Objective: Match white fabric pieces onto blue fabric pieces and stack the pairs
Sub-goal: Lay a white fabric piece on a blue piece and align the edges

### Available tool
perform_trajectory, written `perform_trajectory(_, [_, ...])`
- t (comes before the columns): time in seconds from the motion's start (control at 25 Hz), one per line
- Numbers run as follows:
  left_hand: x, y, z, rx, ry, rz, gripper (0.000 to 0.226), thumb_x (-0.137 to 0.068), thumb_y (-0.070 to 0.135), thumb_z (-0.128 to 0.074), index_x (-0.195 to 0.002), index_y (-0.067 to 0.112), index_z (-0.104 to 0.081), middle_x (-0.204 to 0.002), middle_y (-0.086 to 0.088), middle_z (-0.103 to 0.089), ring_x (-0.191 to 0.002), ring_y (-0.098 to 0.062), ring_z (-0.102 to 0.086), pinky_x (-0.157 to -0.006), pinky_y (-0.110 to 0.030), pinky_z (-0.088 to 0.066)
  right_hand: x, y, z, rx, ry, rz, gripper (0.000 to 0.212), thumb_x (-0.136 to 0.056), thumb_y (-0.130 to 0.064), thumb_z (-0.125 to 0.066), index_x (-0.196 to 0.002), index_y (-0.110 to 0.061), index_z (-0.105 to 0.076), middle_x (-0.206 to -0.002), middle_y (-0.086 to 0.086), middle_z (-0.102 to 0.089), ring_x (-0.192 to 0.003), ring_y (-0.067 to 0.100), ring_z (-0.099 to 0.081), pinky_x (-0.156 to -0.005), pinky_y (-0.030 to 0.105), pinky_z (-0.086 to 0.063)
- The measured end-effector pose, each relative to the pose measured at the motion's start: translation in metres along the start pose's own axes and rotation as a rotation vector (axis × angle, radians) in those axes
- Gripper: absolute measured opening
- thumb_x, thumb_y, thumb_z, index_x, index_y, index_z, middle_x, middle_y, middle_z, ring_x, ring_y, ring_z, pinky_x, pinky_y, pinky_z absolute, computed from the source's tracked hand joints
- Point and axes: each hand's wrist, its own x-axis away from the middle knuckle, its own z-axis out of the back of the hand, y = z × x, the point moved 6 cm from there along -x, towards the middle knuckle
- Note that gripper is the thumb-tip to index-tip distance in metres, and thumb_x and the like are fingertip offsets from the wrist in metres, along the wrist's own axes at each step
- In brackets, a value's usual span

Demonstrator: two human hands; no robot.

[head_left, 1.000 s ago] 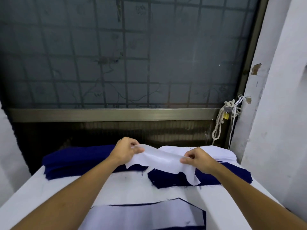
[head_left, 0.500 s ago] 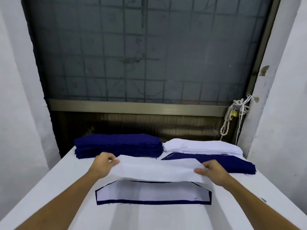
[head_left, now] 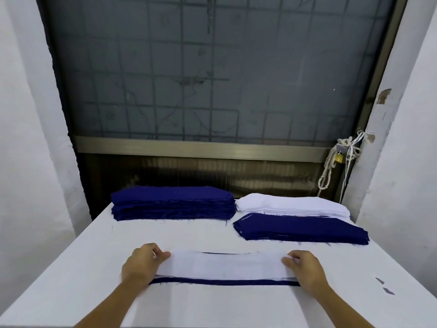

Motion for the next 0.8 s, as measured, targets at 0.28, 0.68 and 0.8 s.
perform_trajectory(0.28, [0.013,-0.007,-0.006,-0.038,0.190,-0.005,0.031,-0.094,0.058,-0.056,-0.075,0.033,-0.053,-0.076,0.016,-0.061,-0.067,-0.009,-0.059,-0.057,-0.028,-0.043,0.008,0.004,-0.005,0.219,0.194,0.135,0.007,-0.095,-0.029,-0.064,-0.091,-0.024,-0.067,-0.086,-0.011,-0.066,-0.088,0.016,-0.053,-0.076,0.033,-0.048])
perform_trajectory(0.68, [0.013,-0.011,-0.008,-0.003,0.217,-0.007,0.030,-0.096,0.052,-0.056,-0.077,0.030,-0.052,-0.074,0.015,-0.060,-0.066,-0.010,-0.058,-0.057,-0.029,-0.044,0.009,0.006,-0.004,0.210,0.245,0.166,0.004,-0.097,-0.020,-0.062,-0.095,-0.022,-0.065,-0.092,-0.010,-0.057,-0.093,0.016,-0.050,-0.080,0.032,-0.046])
perform_trajectory(0.8, [0.012,-0.014,-0.008,0.034,0.215,0.002,0.029,-0.096,0.050,-0.058,-0.077,0.028,-0.053,-0.075,0.012,-0.061,-0.068,-0.013,-0.059,-0.060,-0.032,-0.048,0.009,0.007,-0.004,0.219,0.264,0.147,0.010,-0.096,-0.012,-0.060,-0.101,-0.020,-0.064,-0.102,-0.005,-0.054,-0.099,0.019,-0.049,-0.086,0.034,-0.047])
